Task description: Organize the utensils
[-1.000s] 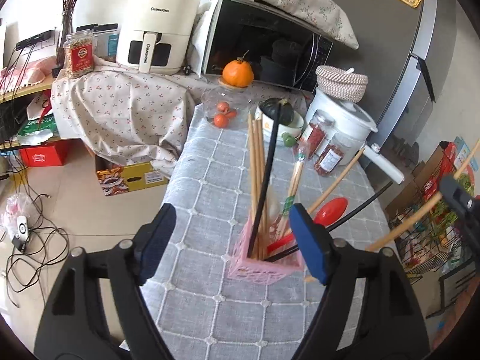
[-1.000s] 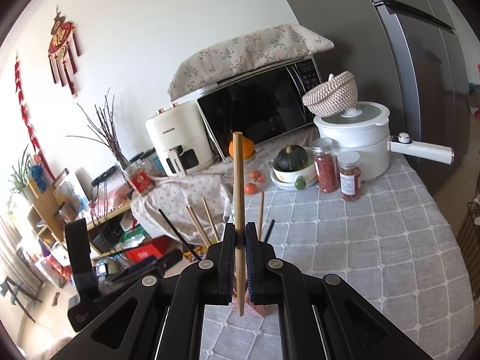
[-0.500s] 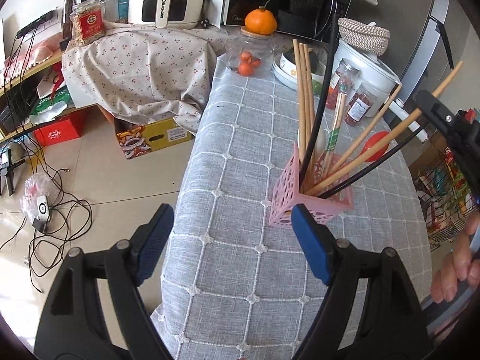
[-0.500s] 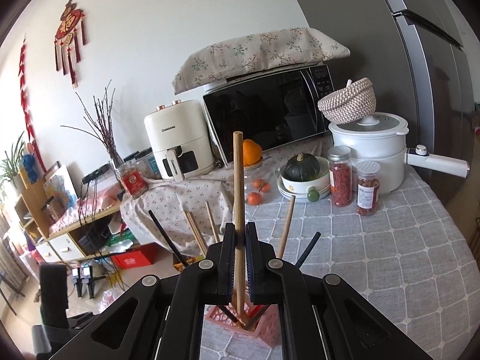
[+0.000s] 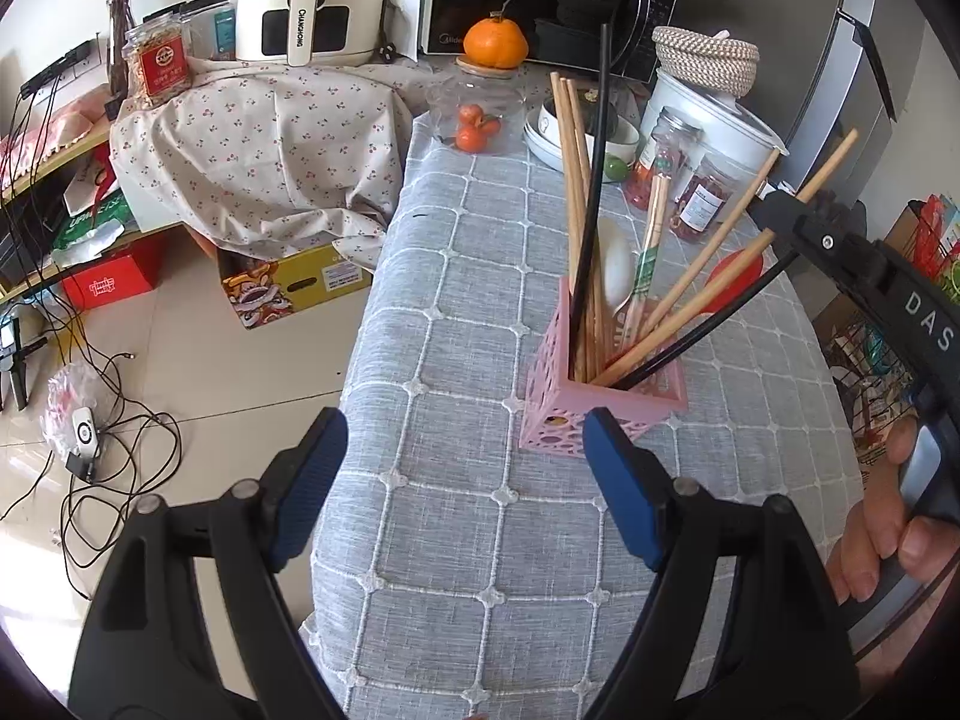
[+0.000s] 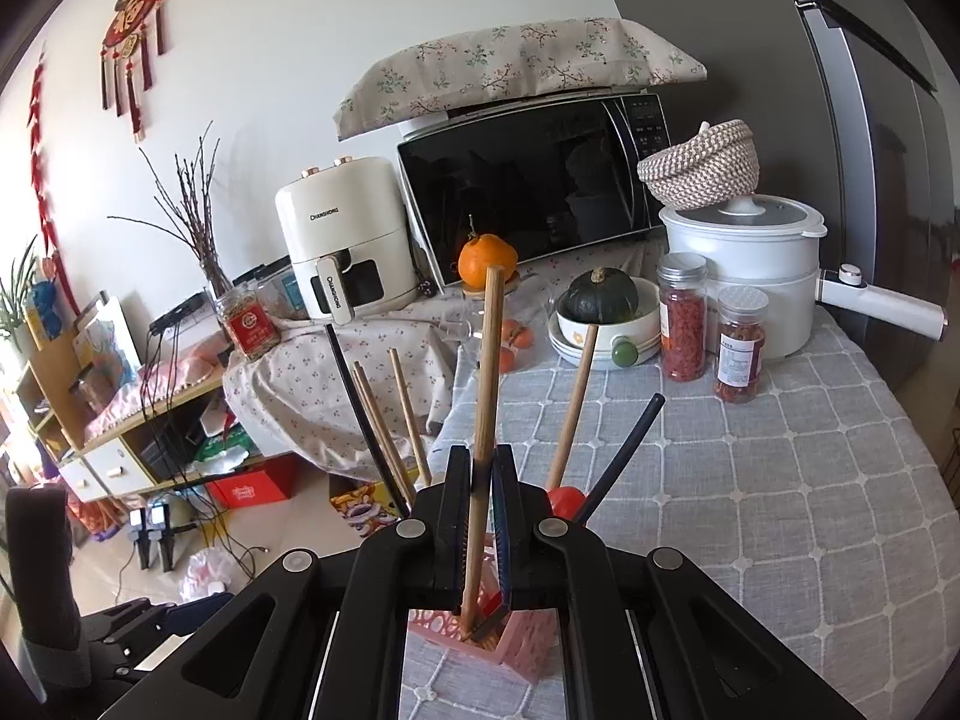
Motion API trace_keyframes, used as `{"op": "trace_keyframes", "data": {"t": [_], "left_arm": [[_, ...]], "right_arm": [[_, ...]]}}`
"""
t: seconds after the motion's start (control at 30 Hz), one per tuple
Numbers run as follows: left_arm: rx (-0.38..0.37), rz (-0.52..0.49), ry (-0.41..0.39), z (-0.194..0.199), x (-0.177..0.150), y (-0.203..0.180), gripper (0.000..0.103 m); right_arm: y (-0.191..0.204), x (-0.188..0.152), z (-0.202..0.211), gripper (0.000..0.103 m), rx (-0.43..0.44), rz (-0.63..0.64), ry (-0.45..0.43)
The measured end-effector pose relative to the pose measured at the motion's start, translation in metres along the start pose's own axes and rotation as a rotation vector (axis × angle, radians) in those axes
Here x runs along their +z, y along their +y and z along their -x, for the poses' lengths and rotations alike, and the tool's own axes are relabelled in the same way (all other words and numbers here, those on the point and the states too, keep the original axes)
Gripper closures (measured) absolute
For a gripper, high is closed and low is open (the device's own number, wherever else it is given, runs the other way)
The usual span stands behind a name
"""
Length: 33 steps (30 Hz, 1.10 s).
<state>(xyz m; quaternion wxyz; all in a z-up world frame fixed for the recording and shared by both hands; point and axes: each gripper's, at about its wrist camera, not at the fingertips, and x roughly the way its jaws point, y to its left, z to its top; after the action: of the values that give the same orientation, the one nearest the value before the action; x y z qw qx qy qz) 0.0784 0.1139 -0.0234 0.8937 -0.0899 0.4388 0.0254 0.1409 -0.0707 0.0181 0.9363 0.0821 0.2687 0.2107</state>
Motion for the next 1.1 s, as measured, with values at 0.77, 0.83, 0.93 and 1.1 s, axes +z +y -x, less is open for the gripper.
{"op": "trace_keyframes", "data": {"t": [0.77, 0.83, 0.93, 1.1], "left_arm": [[0.035, -0.004, -0.095, 0.063, -0.042, -0.063, 0.001], [0.027, -0.036, -0.083, 0.064, -0.047, -0.072, 0.001], [0.025, -0.070, -0.078, 0.067, -0.052, -0.079, 0.001], [0.022, -0.085, -0.095, 0.077, -0.056, -0.081, 0.001]], "right_arm": [[-0.063, -0.004, 0.155, 0.003, -0.238, -0.035, 0.061], [-0.068, -0.014, 0.158, 0.001, -0.293, -0.048, 0.103], [-0.074, -0.030, 0.158, 0.001, -0.308, -0.036, 0.158], [-0.080, -0.045, 0.154, 0.001, -0.323, -0.009, 0.219]]}}
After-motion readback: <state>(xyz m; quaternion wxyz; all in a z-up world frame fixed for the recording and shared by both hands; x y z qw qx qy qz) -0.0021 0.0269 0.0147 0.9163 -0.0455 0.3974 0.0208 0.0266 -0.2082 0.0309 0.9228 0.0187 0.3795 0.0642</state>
